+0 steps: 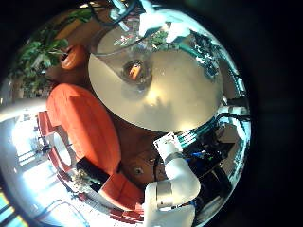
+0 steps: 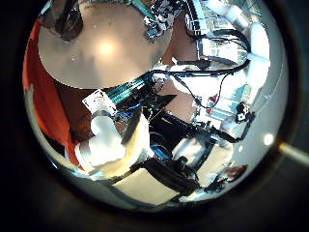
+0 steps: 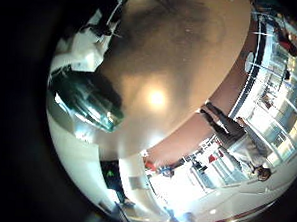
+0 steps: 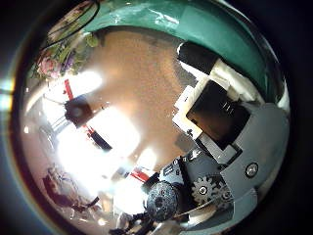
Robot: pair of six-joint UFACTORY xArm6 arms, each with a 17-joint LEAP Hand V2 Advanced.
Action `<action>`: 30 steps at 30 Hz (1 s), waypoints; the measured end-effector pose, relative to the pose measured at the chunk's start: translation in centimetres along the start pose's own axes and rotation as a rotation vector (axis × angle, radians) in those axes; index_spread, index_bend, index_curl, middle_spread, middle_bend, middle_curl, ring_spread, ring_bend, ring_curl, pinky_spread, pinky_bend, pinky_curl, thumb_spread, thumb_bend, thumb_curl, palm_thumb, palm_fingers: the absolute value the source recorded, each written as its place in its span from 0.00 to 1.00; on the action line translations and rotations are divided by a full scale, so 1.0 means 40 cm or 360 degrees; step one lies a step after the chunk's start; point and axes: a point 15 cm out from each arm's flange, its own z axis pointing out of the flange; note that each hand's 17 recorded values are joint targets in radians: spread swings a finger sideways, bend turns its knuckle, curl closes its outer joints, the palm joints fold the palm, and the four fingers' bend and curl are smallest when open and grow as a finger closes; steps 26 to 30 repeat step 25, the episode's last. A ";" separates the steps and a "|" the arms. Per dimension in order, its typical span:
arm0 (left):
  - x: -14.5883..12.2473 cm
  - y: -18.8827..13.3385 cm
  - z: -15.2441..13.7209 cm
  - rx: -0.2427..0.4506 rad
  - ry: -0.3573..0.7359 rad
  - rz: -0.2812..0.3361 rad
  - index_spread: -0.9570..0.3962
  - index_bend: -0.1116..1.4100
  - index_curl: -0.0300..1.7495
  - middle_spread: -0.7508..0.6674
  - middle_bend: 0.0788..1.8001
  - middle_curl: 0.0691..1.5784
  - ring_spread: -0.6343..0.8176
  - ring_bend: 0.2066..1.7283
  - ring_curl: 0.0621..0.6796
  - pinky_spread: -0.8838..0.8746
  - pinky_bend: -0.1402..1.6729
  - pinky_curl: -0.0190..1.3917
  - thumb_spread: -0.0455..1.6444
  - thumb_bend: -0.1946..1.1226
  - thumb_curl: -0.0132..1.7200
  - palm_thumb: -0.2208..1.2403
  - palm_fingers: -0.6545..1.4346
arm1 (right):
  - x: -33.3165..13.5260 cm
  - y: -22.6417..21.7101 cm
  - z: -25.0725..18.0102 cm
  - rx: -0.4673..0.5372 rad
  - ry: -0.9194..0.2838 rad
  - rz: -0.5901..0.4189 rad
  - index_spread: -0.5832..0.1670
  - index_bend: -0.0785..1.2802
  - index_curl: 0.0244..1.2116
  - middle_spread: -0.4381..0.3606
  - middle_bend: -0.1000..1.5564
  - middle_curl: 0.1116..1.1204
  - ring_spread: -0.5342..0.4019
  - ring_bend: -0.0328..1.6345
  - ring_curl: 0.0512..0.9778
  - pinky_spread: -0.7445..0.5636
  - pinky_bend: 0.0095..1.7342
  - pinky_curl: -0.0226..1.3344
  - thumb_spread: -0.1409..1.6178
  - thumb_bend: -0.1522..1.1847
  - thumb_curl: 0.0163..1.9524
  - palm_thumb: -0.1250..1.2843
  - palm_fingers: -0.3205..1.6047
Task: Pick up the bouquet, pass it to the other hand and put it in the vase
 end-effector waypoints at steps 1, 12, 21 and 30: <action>0.000 -0.001 0.000 -0.0001 0.0002 0.0001 0.77 0.18 0.20 0.82 0.08 0.19 0.82 0.16 0.24 0.81 0.18 0.22 0.71 0.13 0.18 0.38 0.36 | 0.000 0.000 0.000 0.0000 0.0000 0.0000 0.32 0.84 0.82 0.33 0.84 0.79 0.34 0.87 0.69 0.44 0.90 0.30 0.61 0.19 0.38 0.90 0.75; 0.005 -0.023 0.010 -0.0022 0.0035 -0.0061 0.76 0.18 0.20 0.81 0.08 0.19 0.82 0.16 0.24 0.80 0.18 0.22 0.71 0.13 0.18 0.38 0.36 | 0.000 0.000 0.000 0.0000 0.0000 0.0000 0.36 0.76 0.78 0.35 0.81 0.71 0.34 0.85 0.67 0.37 0.83 0.32 0.63 0.06 0.38 0.63 0.72; 0.006 -0.056 -0.010 -0.0034 0.0060 -0.0301 0.75 0.19 0.21 0.79 0.09 0.19 0.81 0.15 0.24 0.80 0.18 0.21 0.71 0.14 0.18 0.39 0.37 | 0.000 0.000 0.000 0.0000 0.0000 0.0000 0.19 0.35 0.49 0.41 0.46 0.44 0.55 0.59 0.42 0.63 0.74 0.25 0.69 0.09 0.27 0.44 0.15; -0.001 -0.046 -0.032 -0.0021 0.0065 -0.0357 0.75 0.19 0.21 0.79 0.09 0.19 0.81 0.15 0.24 0.80 0.18 0.21 0.72 0.13 0.18 0.40 0.37 | 0.000 0.000 0.000 0.0000 0.0000 0.0000 0.21 0.35 0.45 0.46 0.40 0.38 0.66 0.52 0.34 0.77 0.67 0.21 0.69 0.09 0.25 0.44 0.16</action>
